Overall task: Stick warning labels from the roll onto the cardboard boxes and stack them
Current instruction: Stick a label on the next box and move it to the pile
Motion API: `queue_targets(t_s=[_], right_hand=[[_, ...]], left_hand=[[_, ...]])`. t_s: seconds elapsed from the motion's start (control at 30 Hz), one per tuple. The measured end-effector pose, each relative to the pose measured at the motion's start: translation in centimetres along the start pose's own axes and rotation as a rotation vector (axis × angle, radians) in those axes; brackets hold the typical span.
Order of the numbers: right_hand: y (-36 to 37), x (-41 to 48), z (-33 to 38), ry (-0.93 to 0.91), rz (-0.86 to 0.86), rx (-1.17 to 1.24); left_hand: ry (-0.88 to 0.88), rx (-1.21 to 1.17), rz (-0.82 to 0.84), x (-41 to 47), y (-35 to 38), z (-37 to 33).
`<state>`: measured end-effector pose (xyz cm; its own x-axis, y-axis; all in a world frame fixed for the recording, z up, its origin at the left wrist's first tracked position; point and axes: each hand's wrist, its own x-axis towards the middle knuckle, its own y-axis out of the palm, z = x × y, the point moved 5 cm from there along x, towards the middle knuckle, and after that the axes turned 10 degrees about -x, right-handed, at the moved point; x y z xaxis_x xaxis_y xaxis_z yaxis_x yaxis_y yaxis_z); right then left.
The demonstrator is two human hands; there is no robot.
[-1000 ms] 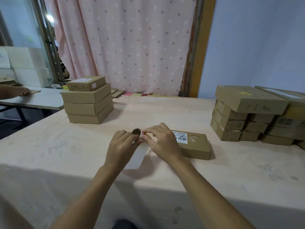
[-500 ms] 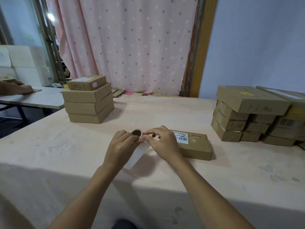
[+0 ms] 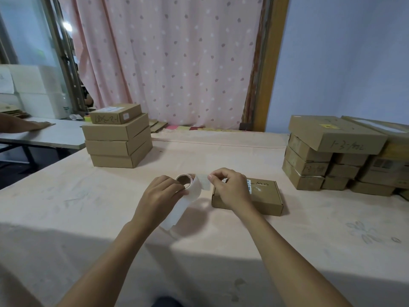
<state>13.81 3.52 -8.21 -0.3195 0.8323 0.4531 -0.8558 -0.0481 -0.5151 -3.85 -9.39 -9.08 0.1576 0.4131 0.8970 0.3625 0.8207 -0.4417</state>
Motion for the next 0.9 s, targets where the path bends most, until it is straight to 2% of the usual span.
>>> queue_targets(t_s=[0.13, 0.33, 0.43, 0.73, 0.9], right_hand=[[-0.6, -0.1, -0.6, 0.014, -0.021, -0.002], [-1.6, -0.2, -2.0, 0.130, -0.090, 0.114], [-2.2, -0.3, -2.7, 0.161, -0.169, 0.143], [-3.3, -0.8, -3.6, 0.155, -0.224, 0.195], [-4.1, -1.2, -4.6, 0.171, -0.241, 0.206]], left_hand=[[-0.020, -0.021, -0.012, 0.1, 0.3, -0.1], [-0.063, -0.017, -0.026, 0.2, 0.4, -0.3], [-0.109, 0.003, -0.015, 0.1, 0.3, 0.3], [-0.310, 0.044, 0.274, -0.2, 2.9, 2.0], [-0.370, 0.097, 0.363, -0.4, 3.5, 1.9]])
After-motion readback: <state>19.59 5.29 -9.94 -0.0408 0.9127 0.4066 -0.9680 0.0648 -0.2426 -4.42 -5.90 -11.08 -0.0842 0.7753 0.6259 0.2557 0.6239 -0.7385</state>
